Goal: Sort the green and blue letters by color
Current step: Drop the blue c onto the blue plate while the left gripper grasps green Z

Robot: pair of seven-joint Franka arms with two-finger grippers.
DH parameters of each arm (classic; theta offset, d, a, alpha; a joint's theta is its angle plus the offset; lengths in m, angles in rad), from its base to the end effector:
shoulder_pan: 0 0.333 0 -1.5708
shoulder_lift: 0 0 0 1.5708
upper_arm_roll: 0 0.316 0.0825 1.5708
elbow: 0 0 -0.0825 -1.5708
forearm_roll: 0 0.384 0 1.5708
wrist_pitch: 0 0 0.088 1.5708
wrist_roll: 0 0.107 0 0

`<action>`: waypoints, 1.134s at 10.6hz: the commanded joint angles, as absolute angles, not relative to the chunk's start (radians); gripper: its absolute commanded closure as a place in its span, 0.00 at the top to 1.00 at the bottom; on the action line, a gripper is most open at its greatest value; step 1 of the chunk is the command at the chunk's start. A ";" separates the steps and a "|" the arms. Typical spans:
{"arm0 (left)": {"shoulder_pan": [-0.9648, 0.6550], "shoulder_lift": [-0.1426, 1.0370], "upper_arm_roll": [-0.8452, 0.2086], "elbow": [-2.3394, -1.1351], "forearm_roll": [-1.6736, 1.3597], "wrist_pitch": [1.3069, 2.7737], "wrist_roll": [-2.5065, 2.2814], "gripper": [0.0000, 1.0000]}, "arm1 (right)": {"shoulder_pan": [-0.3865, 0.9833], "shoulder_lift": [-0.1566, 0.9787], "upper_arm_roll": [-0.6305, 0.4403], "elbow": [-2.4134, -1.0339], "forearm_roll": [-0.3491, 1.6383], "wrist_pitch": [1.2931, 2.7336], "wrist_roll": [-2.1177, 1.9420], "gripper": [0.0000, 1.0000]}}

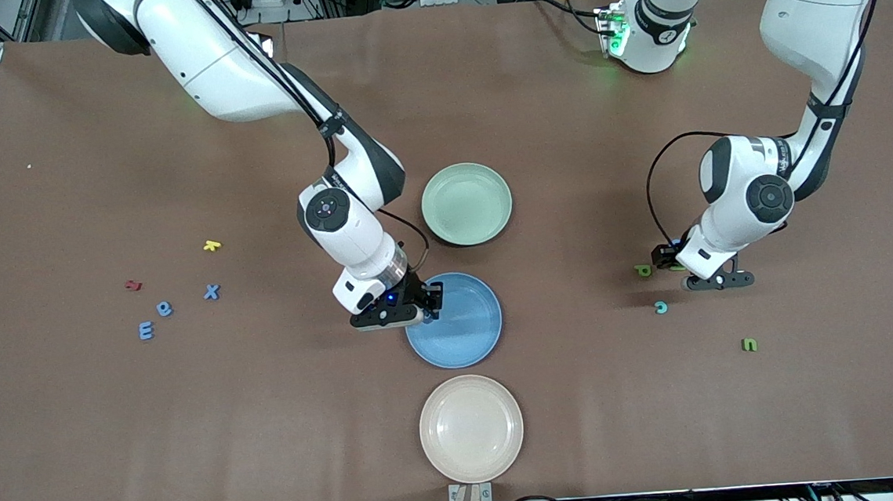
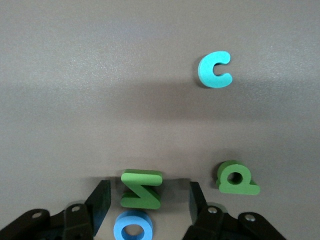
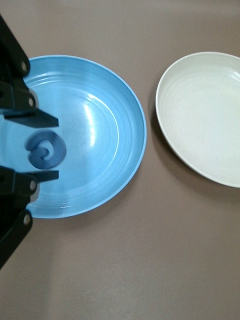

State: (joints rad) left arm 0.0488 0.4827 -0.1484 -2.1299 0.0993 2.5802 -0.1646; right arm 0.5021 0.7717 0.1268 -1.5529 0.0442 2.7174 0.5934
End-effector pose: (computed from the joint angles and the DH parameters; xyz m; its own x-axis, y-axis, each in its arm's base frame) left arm 0.5669 -0.0595 0.1780 0.9996 -0.0041 -0.0268 -0.0038 -0.9999 0.0138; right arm 0.6085 0.4186 0.2373 0.9642 -0.0933 0.2484 -0.0113 -0.9498 -0.3127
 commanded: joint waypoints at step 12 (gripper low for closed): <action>0.045 0.384 -0.156 -2.118 0.141 2.534 -0.184 0.00 | 0.378 0.701 0.060 -1.540 0.046 2.396 0.527 1.00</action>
State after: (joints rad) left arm 0.0497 0.4537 -0.1494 -2.1095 0.1131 2.5873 -0.1646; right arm 0.4562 0.7380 0.0590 -1.5242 0.0437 2.4569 0.6142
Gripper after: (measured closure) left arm 0.656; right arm 0.000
